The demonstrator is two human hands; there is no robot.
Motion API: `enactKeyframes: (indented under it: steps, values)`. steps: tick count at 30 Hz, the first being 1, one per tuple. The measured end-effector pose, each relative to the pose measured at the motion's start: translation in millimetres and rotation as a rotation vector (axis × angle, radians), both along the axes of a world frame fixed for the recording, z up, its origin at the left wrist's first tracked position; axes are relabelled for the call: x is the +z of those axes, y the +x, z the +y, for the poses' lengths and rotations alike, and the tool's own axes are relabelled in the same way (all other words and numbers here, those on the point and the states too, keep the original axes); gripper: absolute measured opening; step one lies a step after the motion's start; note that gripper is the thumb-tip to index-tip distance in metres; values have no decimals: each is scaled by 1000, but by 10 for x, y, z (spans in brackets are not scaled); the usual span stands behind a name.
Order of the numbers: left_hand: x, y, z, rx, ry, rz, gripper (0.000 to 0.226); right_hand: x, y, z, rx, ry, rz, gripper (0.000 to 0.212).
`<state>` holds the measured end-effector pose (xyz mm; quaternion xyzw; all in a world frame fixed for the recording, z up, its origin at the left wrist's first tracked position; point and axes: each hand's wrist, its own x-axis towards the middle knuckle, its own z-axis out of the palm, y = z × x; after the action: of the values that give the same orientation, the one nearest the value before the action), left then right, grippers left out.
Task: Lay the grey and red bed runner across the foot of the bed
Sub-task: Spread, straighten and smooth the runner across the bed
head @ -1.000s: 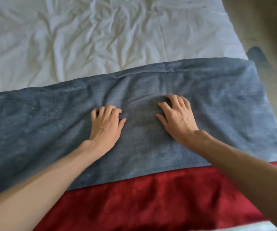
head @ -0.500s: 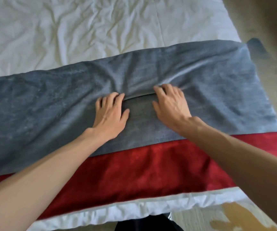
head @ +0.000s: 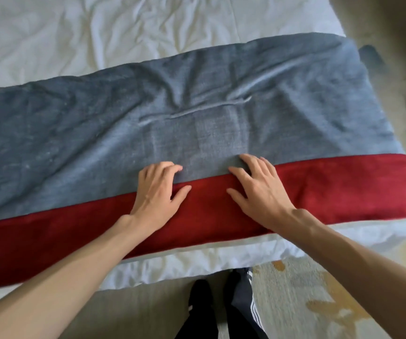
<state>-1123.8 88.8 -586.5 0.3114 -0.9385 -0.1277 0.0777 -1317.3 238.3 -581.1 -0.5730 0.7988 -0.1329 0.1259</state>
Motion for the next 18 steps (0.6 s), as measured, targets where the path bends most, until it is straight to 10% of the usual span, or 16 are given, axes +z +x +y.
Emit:
enactKeyframes:
  steps: [14,18]
  values:
    - [35,202,209,-13,-11,0,5,128,317,72,-157,5,85,11]
    - [82,341,308,-25,10,-153,51,223,434,152,-93,-2,119,38]
